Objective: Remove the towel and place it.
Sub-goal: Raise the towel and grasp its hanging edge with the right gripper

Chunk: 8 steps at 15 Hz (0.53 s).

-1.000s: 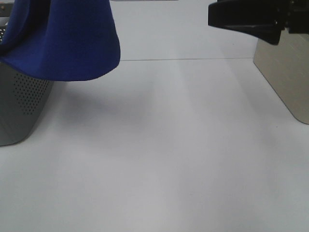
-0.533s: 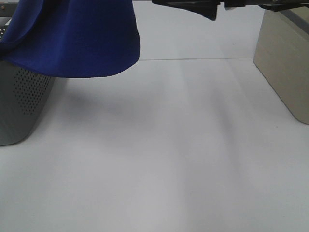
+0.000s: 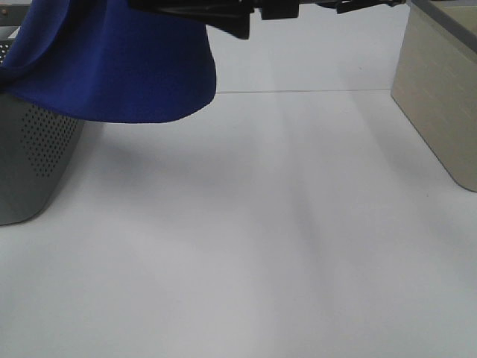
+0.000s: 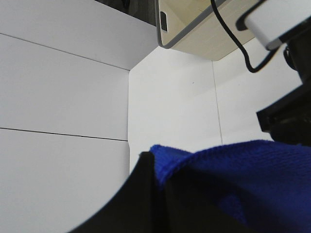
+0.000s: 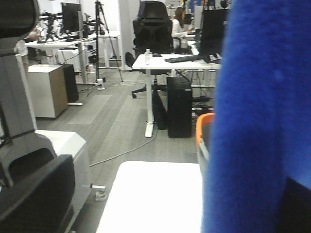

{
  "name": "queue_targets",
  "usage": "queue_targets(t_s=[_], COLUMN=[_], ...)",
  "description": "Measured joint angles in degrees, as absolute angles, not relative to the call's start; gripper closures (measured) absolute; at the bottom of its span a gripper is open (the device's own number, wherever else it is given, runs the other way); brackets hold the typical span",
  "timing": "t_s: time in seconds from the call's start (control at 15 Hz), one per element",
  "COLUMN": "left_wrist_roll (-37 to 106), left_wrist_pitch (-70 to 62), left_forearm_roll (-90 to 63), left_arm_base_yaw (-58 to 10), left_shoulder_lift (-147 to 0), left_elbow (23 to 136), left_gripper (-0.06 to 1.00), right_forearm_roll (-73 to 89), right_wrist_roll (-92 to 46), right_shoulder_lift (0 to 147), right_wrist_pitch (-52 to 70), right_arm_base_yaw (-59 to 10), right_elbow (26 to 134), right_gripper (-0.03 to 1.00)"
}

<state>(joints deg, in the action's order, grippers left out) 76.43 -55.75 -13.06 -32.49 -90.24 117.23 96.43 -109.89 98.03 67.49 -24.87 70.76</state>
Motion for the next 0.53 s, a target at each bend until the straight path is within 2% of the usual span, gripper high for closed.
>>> queue_targets(t_s=[0.27,0.33,0.53], left_wrist_roll=[76.4,76.4,76.4], left_wrist_pitch=[-55.7,-55.7,-55.7], left_forearm_roll=[-13.1,-13.0,-13.0], left_arm_base_yaw=[-32.5,-32.5,-32.5], left_shoulder_lift=[-90.2,-90.2,-90.8], left_elbow=[117.2,117.2,117.2], left_gripper=[0.94,0.94,0.94], right_forearm_roll=[88.9,81.8,75.5], right_wrist_roll=[-106.2,-101.1,-96.3], right_shoulder_lift=[98.0,97.7,94.4], right_wrist_pitch=[69.3,69.3,69.4], right_arm_base_yaw=[-27.1,-26.5,-25.7], right_elbow=[70.8,70.8,70.8], right_gripper=[0.18,0.24,0.27])
